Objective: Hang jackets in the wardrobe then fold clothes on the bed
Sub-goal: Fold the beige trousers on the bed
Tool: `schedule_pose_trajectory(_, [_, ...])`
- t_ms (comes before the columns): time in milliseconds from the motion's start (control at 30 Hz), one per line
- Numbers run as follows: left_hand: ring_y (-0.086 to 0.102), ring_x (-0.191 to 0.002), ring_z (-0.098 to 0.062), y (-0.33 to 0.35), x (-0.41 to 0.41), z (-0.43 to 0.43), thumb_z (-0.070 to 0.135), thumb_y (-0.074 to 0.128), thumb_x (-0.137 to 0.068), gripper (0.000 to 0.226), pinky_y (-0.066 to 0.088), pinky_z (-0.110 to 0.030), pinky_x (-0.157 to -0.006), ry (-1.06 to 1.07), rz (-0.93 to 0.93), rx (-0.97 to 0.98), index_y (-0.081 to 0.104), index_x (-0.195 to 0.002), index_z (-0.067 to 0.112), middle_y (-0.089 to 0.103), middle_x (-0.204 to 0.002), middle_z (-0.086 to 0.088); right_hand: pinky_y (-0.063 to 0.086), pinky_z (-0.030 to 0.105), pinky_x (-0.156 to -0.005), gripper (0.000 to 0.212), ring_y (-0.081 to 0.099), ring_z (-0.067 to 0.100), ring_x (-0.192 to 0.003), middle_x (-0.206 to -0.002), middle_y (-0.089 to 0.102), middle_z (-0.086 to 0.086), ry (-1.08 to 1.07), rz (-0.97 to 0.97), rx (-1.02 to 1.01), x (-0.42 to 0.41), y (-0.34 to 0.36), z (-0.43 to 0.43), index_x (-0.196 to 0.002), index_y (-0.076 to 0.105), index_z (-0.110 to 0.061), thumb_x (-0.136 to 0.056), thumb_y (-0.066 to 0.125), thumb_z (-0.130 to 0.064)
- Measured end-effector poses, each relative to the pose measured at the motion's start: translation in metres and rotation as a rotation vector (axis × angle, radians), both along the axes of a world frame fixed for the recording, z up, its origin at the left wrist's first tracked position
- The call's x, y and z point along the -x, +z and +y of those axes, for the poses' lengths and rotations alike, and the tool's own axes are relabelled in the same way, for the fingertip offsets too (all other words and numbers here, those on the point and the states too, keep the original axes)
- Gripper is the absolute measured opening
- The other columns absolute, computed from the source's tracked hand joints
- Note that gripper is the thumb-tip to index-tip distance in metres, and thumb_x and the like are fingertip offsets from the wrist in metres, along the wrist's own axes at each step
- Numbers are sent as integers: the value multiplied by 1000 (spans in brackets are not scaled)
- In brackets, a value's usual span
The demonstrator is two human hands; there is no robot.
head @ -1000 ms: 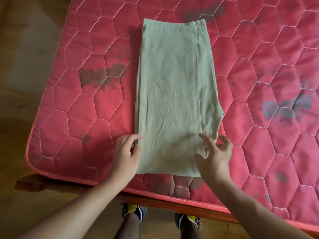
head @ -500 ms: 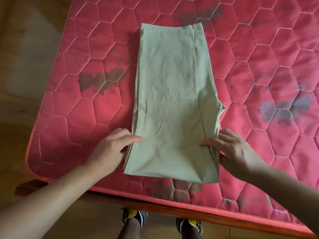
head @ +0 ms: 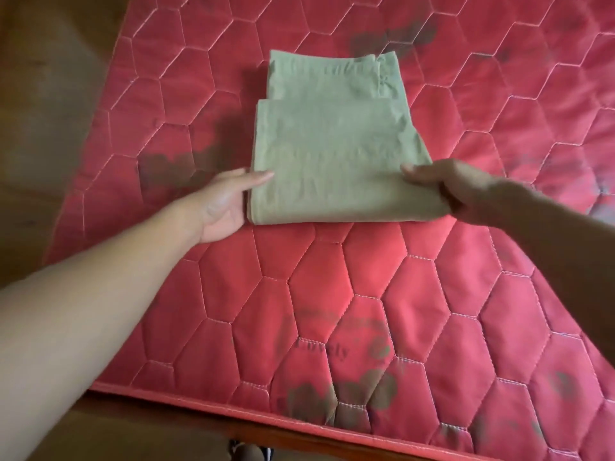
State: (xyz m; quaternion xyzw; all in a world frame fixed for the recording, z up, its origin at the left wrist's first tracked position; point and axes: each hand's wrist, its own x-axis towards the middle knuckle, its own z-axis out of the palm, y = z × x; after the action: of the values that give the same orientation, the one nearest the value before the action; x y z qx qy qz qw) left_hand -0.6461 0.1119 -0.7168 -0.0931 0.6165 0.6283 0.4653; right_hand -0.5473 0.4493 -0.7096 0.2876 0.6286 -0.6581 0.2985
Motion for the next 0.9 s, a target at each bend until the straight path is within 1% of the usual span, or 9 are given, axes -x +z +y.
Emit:
schedule_pose_trajectory(100, [65, -120, -21, -4, -16, -12, 15, 66, -83, 49, 52, -43, -98, 11, 46, 32, 59, -132, 16, 71, -127, -3, 58, 32, -84, 45, 74, 20, -96, -105, 78, 4, 114, 80, -42, -14, 2, -1, -109, 74, -8, -68, 85, -24])
schedule_pose_trajectory(200, [65, -120, -16, -1, -23, -10, 12, 60, -96, 41, 51, -43, -100, 5, 176, 83, 54, -136, 22, 69, -129, 2, 55, 22, -63, 21, 71, 9, -73, -79, 75, -7, 88, 262, -232, -22, 13, -19, -91, 75, -8, -74, 86, -14])
schedule_pose_trajectory(267, [64, -121, -16, 3, -27, -5, 9, 51, -104, 34, 53, -39, -99, 47, 254, 78, 53, -136, 22, 68, -132, 0, 52, 20, -55, 9, 68, 8, -66, -72, 71, -8, -26, 321, -210, -26, 20, -28, -87, 73, -6, -81, 80, -6])
schedule_pose_trajectory(367, [66, -119, -16, 8, -36, -4, 11, 47, -106, 32, 57, -38, -92, 86, 247, 76, 52, -136, 21, 68, -130, 1, 53, 27, -56, 18, 70, 17, -71, -80, 74, 1, -160, 227, -73, -39, 17, -28, -95, 72, -6, -80, 81, -13])
schedule_pose_trajectory(467, [69, -113, -17, 7, -59, -14, 10, 49, -105, 29, 60, -37, -86, 35, 189, 124, 55, -131, 22, 72, -123, 1, 54, 35, -69, 42, 72, 26, -84, -98, 76, 12, -91, 53, -43, -67, -1, -30, -103, 73, -6, -72, 83, -32])
schedule_pose_trajectory(533, [69, -113, -17, 6, -80, -24, 8, 51, -104, 26, 60, -36, -88, 7, 131, 154, 57, -125, 22, 74, -119, 1, 59, 34, -71, 37, 74, 28, -93, -108, 76, 14, -71, -46, 34, -90, -10, -38, -108, 71, -3, -78, 83, -22])
schedule_pose_trajectory(633, [67, -117, -17, 7, -105, -39, 15, 53, -103, 28, 56, -43, -96, -15, 43, 174, 56, -129, 24, 73, -122, 3, 61, 30, -74, 24, 75, 25, -97, -112, 76, 14, -116, -168, 192, -117, -8, -50, -112, 69, 2, -88, 68, -4])
schedule_pose_trajectory(767, [66, -119, -15, 15, -103, -37, 23, 47, -106, 31, 53, -56, -97, -15, 50, 155, 54, -134, 35, 70, -128, 7, 62, 31, -76, 30, 74, 25, -101, -117, 74, 14, -141, -169, 242, -115, 4, -54, -118, 68, 0, -88, 66, -6])
schedule_pose_trajectory(900, [64, -122, -21, 32, -75, -17, 10, 44, -107, 33, 50, -50, -103, 15, 175, 79, 53, -137, 19, 68, -131, -5, 56, 44, -97, 34, 70, 30, -112, -122, 72, 14, -154, -17, 200, -93, 29, -46, -119, 69, -3, -87, 67, -14])
